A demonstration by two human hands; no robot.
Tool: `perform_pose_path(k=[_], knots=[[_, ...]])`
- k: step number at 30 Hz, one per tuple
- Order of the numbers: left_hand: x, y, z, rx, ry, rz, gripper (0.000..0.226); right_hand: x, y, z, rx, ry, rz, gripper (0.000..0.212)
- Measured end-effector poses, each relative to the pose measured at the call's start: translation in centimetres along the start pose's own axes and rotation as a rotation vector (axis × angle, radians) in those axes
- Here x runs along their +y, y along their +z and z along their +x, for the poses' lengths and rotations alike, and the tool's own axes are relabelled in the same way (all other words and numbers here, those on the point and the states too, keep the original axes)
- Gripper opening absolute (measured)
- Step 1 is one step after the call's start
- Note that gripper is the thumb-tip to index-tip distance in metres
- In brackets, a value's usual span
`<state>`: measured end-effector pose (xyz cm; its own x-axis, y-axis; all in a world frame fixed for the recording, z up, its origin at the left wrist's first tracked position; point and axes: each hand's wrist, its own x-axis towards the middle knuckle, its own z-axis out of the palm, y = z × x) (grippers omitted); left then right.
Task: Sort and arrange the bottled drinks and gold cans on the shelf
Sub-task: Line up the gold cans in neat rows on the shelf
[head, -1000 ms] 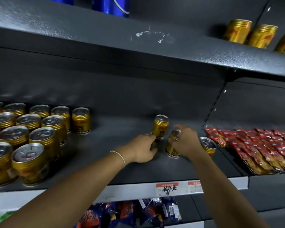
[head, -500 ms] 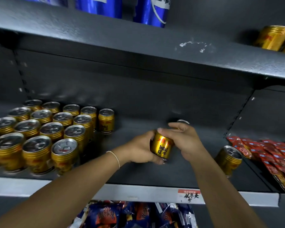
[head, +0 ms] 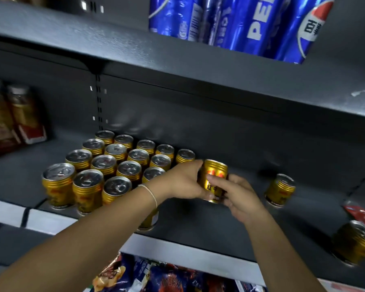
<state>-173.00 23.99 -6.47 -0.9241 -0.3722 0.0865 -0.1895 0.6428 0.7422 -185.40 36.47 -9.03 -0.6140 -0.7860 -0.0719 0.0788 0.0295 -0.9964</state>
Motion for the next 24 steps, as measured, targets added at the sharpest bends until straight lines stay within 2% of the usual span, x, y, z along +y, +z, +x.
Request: perform_pose_path(k=[2,5,6,8,11,15,19,24], knots=[[-0.6,-2.0,0.0,0.054,-0.003,0.142,0.051,1.0,1.3,0.8,0.029,-0.021,0.003,0.051],[-2.2,-4.4,0.2,0.145,0.028,0.335,0.015,2.7,3.0,2.2,0.070,-0.034,0.011,0.034],[-2.8,-4.9,0.2,0.157,0.027,0.395,0.013,3.4,3.5,2.7,0.084,-0.052,-0.007,0.034],[-4.2,-5.5,0.3,0.155,-0.003,0.458,0.014,4.7,4.4,3.7,0.114,-0.089,-0.051,0.039],[-6.0,-5.4,0.3,0.075,-0.045,0.509,0.034,6.3,5.4,4.8,0.151,-0.125,-0.136,0.045],[-7.4,-4.7,0.1,0.032,-0.035,0.516,0.042,7.3,6.3,5.7,0.155,-0.200,-0.248,0.059],[-7.6,-4.3,-0.1,0.031,-0.005,0.525,0.052,7.9,6.4,6.3,0.174,-0.250,-0.277,0.060],[-7.9,-4.0,0.0,0.037,0.022,0.546,0.054,8.6,6.3,6.6,0.247,-0.310,-0.303,0.059]])
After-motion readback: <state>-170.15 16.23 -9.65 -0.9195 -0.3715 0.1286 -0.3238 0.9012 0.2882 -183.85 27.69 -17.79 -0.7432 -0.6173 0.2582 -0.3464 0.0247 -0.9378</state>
